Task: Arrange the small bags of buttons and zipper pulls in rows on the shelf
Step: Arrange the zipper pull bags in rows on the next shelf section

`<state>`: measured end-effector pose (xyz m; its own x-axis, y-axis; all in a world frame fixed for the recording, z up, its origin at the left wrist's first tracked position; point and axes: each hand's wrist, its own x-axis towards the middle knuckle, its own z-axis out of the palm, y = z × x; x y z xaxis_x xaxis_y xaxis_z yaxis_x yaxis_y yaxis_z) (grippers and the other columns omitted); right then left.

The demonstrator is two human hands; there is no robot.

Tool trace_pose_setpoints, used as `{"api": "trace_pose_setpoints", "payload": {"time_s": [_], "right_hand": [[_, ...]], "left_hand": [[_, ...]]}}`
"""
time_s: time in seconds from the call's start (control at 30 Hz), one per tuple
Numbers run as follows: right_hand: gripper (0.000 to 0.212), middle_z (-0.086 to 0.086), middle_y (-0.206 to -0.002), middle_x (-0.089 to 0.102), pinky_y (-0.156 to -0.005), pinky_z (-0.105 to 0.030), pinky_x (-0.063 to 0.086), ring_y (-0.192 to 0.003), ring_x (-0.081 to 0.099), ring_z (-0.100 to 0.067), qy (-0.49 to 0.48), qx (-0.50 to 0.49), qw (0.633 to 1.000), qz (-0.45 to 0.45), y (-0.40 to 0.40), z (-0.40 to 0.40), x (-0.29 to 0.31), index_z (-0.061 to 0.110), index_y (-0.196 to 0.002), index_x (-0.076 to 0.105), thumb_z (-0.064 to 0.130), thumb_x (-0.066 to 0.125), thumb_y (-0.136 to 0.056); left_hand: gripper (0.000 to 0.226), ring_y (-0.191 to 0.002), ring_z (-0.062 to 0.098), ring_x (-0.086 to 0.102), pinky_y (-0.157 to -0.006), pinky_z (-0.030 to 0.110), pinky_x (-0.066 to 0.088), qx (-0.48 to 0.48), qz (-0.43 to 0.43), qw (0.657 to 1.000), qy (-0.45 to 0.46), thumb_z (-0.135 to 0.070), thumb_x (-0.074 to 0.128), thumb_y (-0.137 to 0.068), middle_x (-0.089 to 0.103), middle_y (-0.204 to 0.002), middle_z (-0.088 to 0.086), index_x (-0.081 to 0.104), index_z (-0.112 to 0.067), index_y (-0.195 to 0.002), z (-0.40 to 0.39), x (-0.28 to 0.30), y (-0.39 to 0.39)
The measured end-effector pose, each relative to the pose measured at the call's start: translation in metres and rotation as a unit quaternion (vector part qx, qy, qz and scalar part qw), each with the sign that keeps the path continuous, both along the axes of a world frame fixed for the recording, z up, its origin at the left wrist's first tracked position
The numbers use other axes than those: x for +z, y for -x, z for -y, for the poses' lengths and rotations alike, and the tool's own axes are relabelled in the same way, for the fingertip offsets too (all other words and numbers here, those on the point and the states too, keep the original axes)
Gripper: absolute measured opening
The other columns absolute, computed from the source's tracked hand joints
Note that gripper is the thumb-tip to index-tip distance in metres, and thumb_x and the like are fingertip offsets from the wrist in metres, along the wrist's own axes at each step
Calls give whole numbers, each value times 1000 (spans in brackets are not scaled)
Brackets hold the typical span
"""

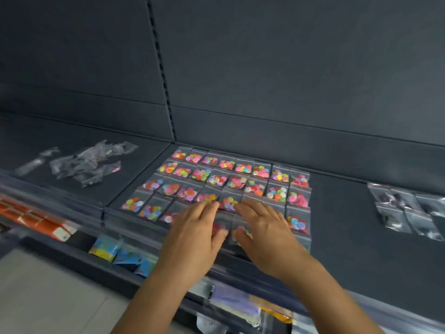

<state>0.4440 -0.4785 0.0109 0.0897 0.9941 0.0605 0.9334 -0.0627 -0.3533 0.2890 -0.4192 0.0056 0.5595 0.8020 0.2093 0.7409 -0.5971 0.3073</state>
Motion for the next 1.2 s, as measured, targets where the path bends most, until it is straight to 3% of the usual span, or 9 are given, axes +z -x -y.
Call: {"api": "trace_pose_setpoints", "payload": {"time_s": [0.5, 0.87, 1.03, 1.13, 1.2], "right_hand": [[55, 8, -152, 26, -116, -36, 17, -140, 21, -15, 2, 109, 994, -2, 186, -105, 1, 27, -146, 27, 44, 40, -96], [54, 5, -152, 29, -114, -36, 19, -139, 24, -17, -9, 144, 989, -12, 215, -236, 0, 24, -145, 30, 41, 44, -95], [44, 1, -147, 38, -112, -37, 28, -134, 33, -21, 1, 159, 986, -47, 213, -295, -7, 23, -138, 43, 32, 47, -95], [42, -1, -150, 33, -113, -38, 26, -138, 28, -22, 10, 160, 987, -32, 210, -322, -14, 22, -138, 43, 27, 44, -97], [38, -4, -145, 41, -110, -41, 31, -135, 33, -25, 29, 157, 987, -30, 209, -334, -17, 19, -134, 49, 23, 43, -97]], "left_hand": [[58, -133, 13, 30, -107, 23, 24, 86, 34, 996, -4, -44, 43, -95, 36, -146, -4, 29, -22, -146, -70, -3, 194], [54, -130, 16, 36, -103, 28, 32, 163, 46, 985, 21, -40, 45, -96, 41, -144, -2, 30, -23, -145, -185, -4, 236], [50, -133, 17, 33, -108, 28, 26, 156, 24, 986, 60, -36, 45, -97, 39, -146, -1, 35, -22, -144, -228, -14, 236], [45, -130, 17, 36, -108, 30, 30, 140, 16, 987, 71, -34, 43, -98, 42, -143, -2, 39, -22, -142, -242, -20, 234], [41, -126, 17, 40, -106, 32, 33, 127, 12, 989, 72, -32, 42, -99, 44, -140, -3, 46, -20, -137, -247, -24, 233]]}}
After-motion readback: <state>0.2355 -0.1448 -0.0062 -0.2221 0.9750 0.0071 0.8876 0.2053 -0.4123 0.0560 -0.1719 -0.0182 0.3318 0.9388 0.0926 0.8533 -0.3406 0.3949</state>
